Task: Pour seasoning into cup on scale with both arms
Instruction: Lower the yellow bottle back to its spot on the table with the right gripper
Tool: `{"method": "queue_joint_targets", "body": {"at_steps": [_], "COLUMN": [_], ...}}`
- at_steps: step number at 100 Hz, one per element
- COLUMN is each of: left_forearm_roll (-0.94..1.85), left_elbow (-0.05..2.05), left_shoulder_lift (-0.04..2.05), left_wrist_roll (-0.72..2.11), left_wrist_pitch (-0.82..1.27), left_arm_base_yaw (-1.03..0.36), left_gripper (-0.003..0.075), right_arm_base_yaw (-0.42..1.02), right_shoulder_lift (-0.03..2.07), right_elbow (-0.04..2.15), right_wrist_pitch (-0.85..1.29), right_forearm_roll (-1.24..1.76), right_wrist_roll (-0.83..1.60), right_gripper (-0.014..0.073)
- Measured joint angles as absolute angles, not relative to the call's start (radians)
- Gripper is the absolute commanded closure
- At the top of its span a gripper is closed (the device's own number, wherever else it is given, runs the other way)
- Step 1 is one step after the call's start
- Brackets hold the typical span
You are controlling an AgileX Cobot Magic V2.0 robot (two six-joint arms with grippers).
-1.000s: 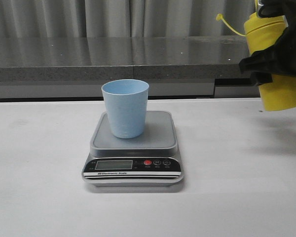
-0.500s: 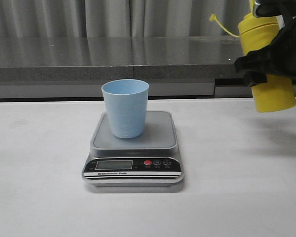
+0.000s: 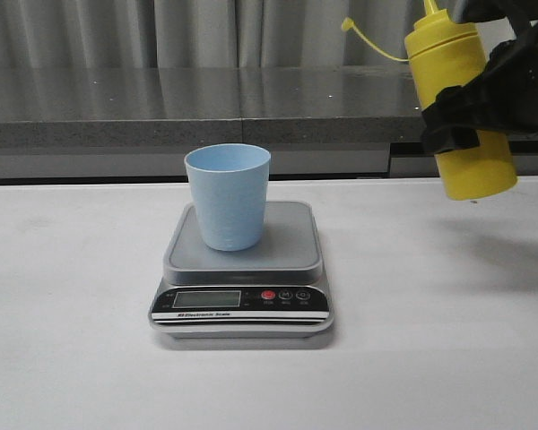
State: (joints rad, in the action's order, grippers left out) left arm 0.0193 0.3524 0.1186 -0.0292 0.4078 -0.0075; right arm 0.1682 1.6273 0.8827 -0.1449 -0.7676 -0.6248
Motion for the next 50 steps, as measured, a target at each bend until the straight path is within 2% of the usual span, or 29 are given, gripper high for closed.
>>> {"method": "queue_joint_targets", "body": {"at_steps": [19,50], "left_forearm_roll": [0.019,0.019], "left_elbow": [0.352,0.352], "left_shoulder_lift": [0.119,0.119], "left_wrist_roll": [-0.029,-0.029], "left_wrist_pitch": [0.408,0.408], "left_arm_base_yaw": [-0.007,-0.007], "left_gripper": [0.0741,0.0741], "right_arm_base_yaw": [0.13,0.086], "right_shoulder_lift": [1.631,1.72], "right_elbow": [0.76,0.67], "right_wrist_pitch": [-0.36,-0.587], "right_forearm_roll": [-0.529,-0.399], "right_wrist_roll": [-0.455,-0.372], "right_gripper": [0.0487,0.0486]}}
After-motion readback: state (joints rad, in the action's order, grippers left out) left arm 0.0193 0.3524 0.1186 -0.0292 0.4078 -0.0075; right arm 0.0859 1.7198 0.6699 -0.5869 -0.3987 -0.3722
